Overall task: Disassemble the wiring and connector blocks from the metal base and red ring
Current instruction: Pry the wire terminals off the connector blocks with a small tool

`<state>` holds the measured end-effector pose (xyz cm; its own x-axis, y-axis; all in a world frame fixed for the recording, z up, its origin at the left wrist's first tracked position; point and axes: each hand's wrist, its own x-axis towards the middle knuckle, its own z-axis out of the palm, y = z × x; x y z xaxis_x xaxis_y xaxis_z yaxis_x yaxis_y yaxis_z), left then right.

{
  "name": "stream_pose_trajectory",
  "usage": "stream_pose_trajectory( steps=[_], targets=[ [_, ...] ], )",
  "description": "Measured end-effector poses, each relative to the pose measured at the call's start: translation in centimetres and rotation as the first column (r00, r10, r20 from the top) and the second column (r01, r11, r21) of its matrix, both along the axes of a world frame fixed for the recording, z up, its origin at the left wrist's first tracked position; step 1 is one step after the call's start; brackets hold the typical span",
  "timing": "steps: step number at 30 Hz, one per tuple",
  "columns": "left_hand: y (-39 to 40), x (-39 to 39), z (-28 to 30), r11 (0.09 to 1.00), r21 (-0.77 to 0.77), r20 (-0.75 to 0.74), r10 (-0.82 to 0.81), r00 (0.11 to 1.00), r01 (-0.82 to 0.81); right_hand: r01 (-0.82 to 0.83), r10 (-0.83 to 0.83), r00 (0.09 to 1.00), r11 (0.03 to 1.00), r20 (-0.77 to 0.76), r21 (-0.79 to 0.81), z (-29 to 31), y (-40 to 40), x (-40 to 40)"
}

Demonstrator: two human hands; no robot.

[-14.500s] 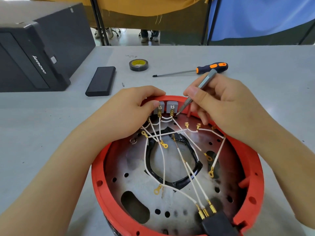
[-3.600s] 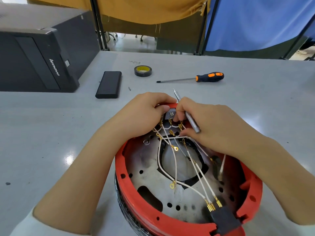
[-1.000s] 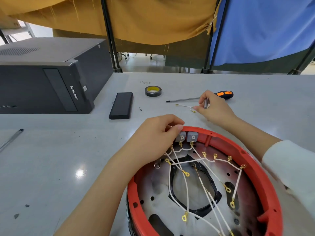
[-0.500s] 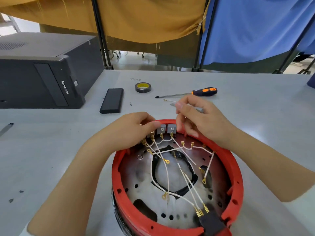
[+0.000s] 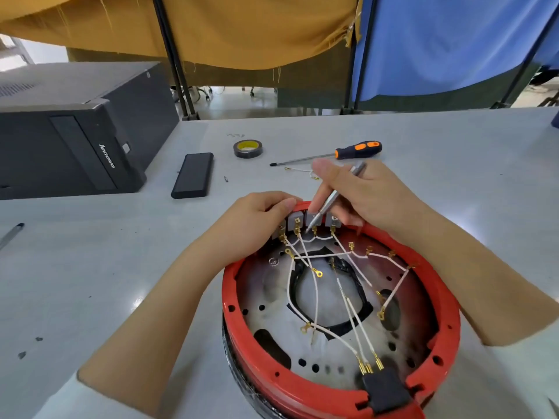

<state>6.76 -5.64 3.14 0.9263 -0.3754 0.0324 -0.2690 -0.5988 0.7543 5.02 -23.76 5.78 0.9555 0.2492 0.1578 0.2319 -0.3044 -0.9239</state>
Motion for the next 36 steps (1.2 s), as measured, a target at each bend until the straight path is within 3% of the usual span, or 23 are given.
stream_pose_trajectory(
  steps=[11,36],
  targets=[
    [0.4,0.6,-0.9,0.991,-0.137,-0.047,-0.013,0.999,0.007,0.022,-0.022,1.0,0.999,0.003,0.043,-2.0,-1.3,1.3],
    [0.0,-0.4,-0.1,0.996,-0.06,-0.031,0.068,0.997,-0.07,0.056,-0.045,0.996,0.987,0.074,-0.154,-1.9,-0.8,1.1]
  ],
)
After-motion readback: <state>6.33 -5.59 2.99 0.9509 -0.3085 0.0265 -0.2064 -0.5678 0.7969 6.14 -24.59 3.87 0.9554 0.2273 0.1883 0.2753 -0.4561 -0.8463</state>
